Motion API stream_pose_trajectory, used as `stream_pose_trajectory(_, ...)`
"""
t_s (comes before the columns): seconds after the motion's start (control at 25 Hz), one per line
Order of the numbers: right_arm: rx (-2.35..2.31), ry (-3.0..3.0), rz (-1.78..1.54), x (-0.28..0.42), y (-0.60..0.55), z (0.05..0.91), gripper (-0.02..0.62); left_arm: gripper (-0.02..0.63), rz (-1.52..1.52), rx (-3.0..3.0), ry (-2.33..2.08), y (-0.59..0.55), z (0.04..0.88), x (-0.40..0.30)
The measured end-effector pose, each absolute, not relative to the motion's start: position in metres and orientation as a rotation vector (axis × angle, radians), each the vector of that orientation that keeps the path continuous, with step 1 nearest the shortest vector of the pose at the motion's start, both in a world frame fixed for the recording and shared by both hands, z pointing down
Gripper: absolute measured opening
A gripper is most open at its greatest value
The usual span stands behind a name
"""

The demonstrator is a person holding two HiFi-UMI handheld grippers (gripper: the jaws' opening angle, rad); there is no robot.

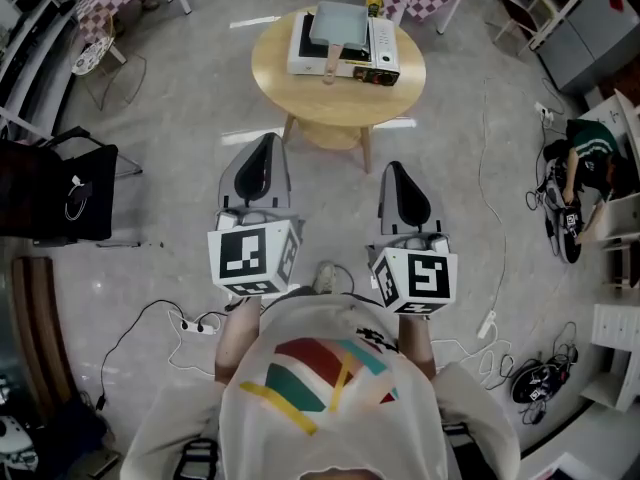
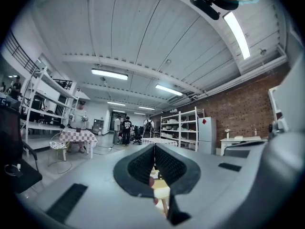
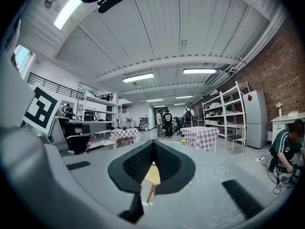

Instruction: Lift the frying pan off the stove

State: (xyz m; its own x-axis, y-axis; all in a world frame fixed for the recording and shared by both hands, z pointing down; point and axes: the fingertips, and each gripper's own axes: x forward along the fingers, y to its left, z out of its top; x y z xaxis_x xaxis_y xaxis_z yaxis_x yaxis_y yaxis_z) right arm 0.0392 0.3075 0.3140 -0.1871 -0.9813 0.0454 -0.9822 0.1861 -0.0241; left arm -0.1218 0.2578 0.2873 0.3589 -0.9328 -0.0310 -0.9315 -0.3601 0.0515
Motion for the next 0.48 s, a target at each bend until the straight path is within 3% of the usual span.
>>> stream_pose_trajectory(0.48, 1.931, -2.347, 0.130, 0.059, 0.295, 0.343, -0.009, 0.006, -0.039, 2.575, -1.818, 0.258, 0.292, -0.106)
